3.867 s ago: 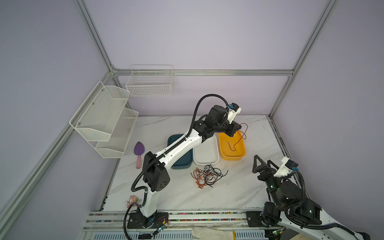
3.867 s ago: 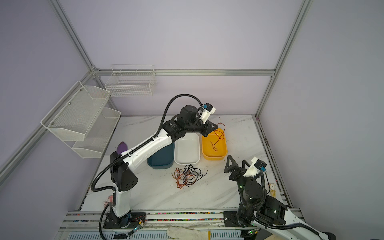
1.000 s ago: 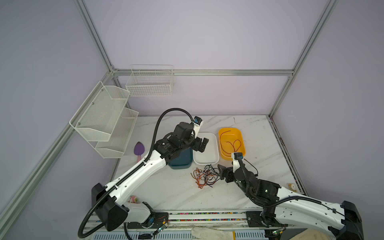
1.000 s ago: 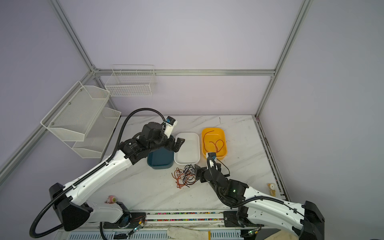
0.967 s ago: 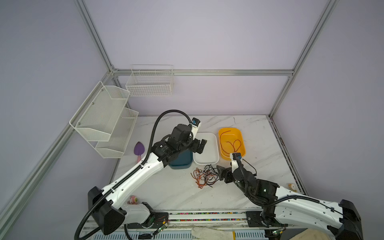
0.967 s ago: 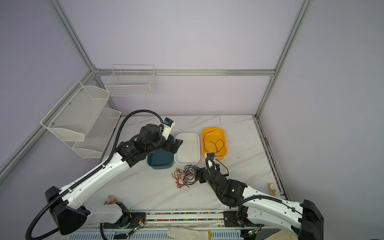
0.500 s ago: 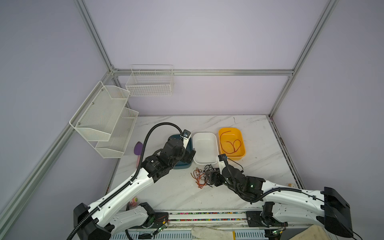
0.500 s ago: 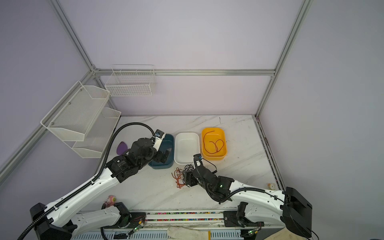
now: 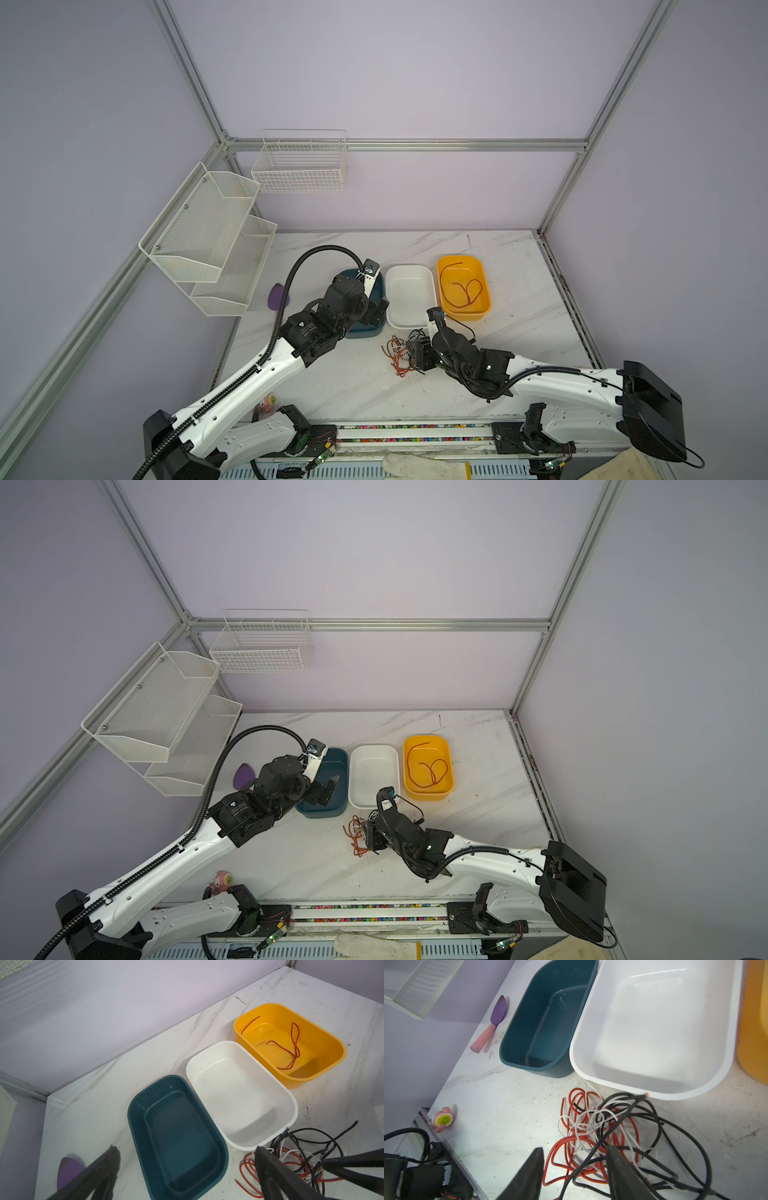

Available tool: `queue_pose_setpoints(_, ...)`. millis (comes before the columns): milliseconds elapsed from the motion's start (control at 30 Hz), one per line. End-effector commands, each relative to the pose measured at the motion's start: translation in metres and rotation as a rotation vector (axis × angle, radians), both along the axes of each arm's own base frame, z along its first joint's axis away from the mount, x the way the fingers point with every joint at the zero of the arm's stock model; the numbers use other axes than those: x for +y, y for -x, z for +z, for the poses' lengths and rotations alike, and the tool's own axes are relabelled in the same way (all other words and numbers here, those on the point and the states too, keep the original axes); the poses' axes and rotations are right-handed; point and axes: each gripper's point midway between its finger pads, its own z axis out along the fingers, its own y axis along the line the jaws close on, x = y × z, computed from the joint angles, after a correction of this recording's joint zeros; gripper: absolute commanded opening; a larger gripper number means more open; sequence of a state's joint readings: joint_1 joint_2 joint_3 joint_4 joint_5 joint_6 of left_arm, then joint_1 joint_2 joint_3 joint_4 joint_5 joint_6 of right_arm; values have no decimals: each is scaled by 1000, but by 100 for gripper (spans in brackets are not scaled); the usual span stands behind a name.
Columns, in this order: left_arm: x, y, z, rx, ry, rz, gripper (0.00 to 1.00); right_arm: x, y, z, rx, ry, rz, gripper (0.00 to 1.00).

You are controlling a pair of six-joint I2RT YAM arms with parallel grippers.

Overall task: Untangle the cables
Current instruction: 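Move the left gripper back beside the teal bin while the right reaches the bundle, then close the right gripper on a black wire in the bundle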

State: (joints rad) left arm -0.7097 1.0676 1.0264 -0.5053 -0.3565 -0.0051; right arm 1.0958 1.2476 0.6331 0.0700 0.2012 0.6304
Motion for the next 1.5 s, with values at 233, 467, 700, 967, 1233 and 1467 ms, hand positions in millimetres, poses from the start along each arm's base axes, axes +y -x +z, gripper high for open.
queue_pose_setpoints(233, -2, 1, 4, -15, -8, -20, 100, 13, -3, -4, 19, -23, -5, 42)
queue_pose_setpoints(467, -2, 1, 4, -14, -11, -20, 100, 10, -7, -12, 12, 5, -32, 36)
queue_pose_setpoints(700, -4, 1, 3, -8, -13, -25, 100, 5, -13, -18, 19, 14, -87, 30)
queue_pose_setpoints(967, -5, 1, 0, 0, -20, -28, 100, 2, -12, -14, 7, 2, -88, 18)
queue_pose_setpoints(1233, -7, 1, -3, 9, -31, -31, 100, -4, -8, -21, 23, -1, -90, 13)
queue_pose_setpoints(1467, -8, 1, -5, 14, -36, -36, 100, -14, -7, 10, -4, -40, -113, 1)
